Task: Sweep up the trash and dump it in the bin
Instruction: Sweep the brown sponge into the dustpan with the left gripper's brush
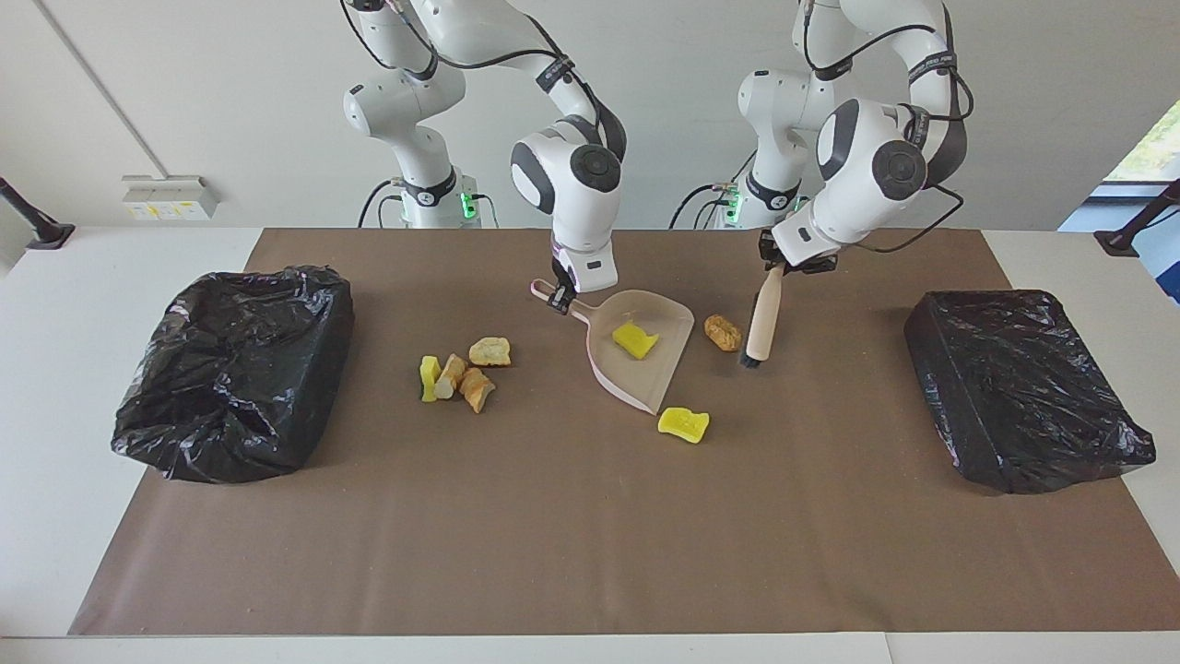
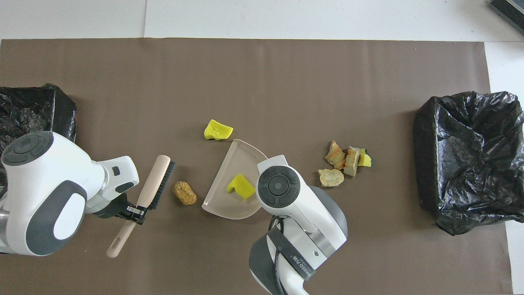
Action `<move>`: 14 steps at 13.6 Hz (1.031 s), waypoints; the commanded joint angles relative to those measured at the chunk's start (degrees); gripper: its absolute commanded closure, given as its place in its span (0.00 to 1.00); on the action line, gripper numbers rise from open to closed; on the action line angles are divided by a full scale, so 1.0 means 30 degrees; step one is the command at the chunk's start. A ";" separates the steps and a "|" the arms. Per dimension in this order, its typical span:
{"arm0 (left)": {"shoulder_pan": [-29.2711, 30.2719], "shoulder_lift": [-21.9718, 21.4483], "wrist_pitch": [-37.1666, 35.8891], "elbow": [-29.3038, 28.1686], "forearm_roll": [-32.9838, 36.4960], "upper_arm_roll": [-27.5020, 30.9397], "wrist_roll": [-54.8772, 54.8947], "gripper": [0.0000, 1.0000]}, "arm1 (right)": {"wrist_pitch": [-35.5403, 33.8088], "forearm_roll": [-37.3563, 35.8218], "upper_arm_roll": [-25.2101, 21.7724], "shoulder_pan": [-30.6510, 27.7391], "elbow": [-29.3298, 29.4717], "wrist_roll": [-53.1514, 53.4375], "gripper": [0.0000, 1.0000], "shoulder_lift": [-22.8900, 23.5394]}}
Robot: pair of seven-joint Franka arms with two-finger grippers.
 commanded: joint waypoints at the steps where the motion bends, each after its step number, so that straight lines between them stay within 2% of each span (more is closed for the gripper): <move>1: 0.0439 -0.2126 0.0614 -0.2573 0.0308 -0.0216 -0.1649 1.00 | -0.0302 0.0290 0.0039 -0.0019 -0.0229 0.0236 1.00 -0.0278; 2: 0.0323 -0.2538 0.1052 -0.3191 0.0308 -0.0274 -0.2787 1.00 | -0.0361 0.0290 0.0039 -0.0019 -0.0258 0.0148 1.00 -0.0307; 4: -0.0552 -0.2514 0.1552 -0.3809 0.0308 -0.0363 -0.5453 1.00 | -0.0303 0.0290 0.0039 -0.0019 -0.0288 0.0118 1.00 -0.0308; 7: -0.2190 -0.2368 0.2693 -0.4339 0.0249 -0.0421 -0.7536 1.00 | -0.0215 0.0290 0.0039 -0.0019 -0.0259 0.0089 1.00 -0.0249; 9: -0.3277 -0.2221 0.4125 -0.4369 -0.0217 -0.0421 -0.8624 1.00 | -0.0302 0.0290 0.0010 -0.0019 -0.0288 0.0031 1.00 -0.0249; 12: -0.5268 -0.1256 0.6233 -0.4077 -0.1769 -0.0421 -0.9068 1.00 | -0.0244 0.0290 0.0039 -0.0048 -0.0259 0.0030 1.00 -0.0249; 14: -0.6267 -0.0699 0.6711 -0.3231 -0.2443 -0.0421 -0.9039 1.00 | -0.0273 0.0290 0.0010 -0.0048 -0.0259 0.0030 1.00 -0.0249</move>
